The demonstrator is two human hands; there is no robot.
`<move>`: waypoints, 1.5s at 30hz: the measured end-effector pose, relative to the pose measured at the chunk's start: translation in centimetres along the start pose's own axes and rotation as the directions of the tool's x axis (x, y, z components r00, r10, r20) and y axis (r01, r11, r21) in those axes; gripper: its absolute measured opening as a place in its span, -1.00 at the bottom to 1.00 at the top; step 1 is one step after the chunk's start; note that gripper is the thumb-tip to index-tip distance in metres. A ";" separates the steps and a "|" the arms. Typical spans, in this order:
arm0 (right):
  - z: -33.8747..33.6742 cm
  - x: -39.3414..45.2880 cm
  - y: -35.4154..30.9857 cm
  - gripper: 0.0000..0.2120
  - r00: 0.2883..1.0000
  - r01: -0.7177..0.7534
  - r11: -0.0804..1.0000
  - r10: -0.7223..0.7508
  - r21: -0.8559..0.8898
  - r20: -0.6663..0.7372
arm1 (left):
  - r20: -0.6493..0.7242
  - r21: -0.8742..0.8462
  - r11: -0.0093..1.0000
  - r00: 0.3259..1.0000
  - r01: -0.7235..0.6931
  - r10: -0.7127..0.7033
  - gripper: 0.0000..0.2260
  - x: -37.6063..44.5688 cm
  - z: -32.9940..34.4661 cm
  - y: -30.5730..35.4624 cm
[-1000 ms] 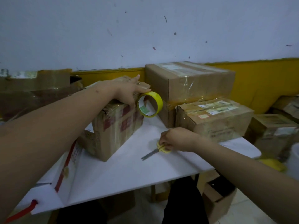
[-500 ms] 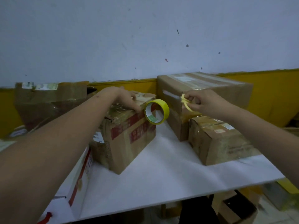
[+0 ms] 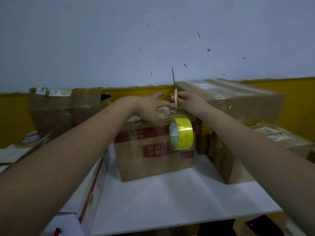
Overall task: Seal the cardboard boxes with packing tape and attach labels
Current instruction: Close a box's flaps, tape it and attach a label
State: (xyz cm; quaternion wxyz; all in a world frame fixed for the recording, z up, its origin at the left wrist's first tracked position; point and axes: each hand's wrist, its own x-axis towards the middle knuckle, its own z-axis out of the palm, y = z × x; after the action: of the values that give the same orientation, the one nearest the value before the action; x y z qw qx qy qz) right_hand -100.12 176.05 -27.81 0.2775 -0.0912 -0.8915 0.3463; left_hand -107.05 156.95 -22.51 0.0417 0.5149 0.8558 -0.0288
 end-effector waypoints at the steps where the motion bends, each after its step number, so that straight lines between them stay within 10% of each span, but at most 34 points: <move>1: 0.5 0.2 0.2 -0.72 1.000 0.000 1.000 0.001 -0.020 0.002 | -0.096 -0.004 1.000 0.995 0.028 -0.028 -0.35 -0.5 0.5 0.4; 3: 1.1 0.3 0.3 -0.67 1.000 0.002 0.998 -0.002 -0.070 0.004 | -0.381 -0.142 0.988 0.918 0.063 -0.113 -0.52 -1.7 2.0 1.6; 5: 1.2 0.1 0.2 -0.73 1.000 -0.017 0.992 0.019 -0.121 0.012 | -0.700 -0.389 0.920 0.664 -0.046 -0.263 -0.75 -3.0 4.5 3.5; 7: 1.2 0.0 0.0 -0.73 1.000 -0.026 0.992 0.028 -0.122 0.010 | -0.737 -0.635 0.736 0.469 -0.234 -0.487 -0.83 -4.2 6.8 6.3; 10: 1.1 -0.4 -0.4 -0.72 1.000 0.003 0.983 -0.001 -0.184 0.007 | -0.420 -0.907 0.321 0.614 -0.271 -0.668 -0.72 -4.3 9.4 10.0; 14: 1.0 -0.4 -1.2 -0.75 0.999 0.016 0.924 -0.034 -0.382 -0.039 | -0.230 -0.971 0.116 0.688 -0.208 -0.688 -0.53 -2.6 10.9 12.1; 26: 0.8 -0.6 -3.1 -0.70 0.997 0.058 0.722 -0.076 -0.690 0.004 | -0.168 -0.984 0.157 0.742 -0.086 -0.649 -0.61 -1.3 12.6 11.7; 33: -8.2 -5.0 -4.8 -0.64 0.978 0.121 0.908 -0.040 -0.400 0.204 | -0.056 -0.993 -0.053 0.827 -0.104 -0.559 -0.53 -2.4 11.4 11.2; 40: -13.8 -8.1 -4.0 -0.02 0.511 -0.173 0.878 0.468 -0.447 0.721 | 0.046 -0.952 -0.290 0.894 -0.096 -0.445 -0.69 -3.2 11.8 12.4; 45: -11.3 -6.1 -2.5 0.00 0.400 -0.128 0.864 0.494 -0.486 0.772 | 0.000 -0.976 -0.191 0.881 -0.102 -0.472 -0.71 -3.1 12.3 11.7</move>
State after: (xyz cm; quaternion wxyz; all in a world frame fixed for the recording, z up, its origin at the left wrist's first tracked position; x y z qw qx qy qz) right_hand -88.63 178.45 -21.91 -0.3131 -0.1155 -0.9156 0.2241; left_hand -94.78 158.55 -34.53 0.2479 0.1559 0.6276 0.7213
